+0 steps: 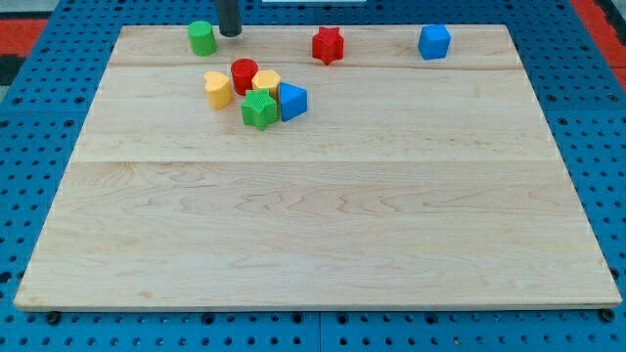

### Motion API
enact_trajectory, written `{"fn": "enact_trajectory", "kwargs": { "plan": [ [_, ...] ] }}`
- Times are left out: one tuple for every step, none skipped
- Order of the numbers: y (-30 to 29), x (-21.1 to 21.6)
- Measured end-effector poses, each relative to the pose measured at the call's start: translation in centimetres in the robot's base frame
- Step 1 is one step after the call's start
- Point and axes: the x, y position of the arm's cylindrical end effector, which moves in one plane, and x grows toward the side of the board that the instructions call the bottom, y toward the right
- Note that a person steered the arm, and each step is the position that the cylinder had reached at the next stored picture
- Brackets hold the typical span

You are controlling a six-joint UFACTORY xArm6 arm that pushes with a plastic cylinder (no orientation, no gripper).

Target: Push the green star to the bottom left of the yellow hexagon

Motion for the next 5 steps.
{"fn": "enact_trajectory", "kwargs": {
  "plan": [
    [-1.7, -0.1],
    [-2.8, 0.3],
    [-3.0, 1.5],
    [-3.3, 1.7],
    [-0.6, 2.8]
  ]
}}
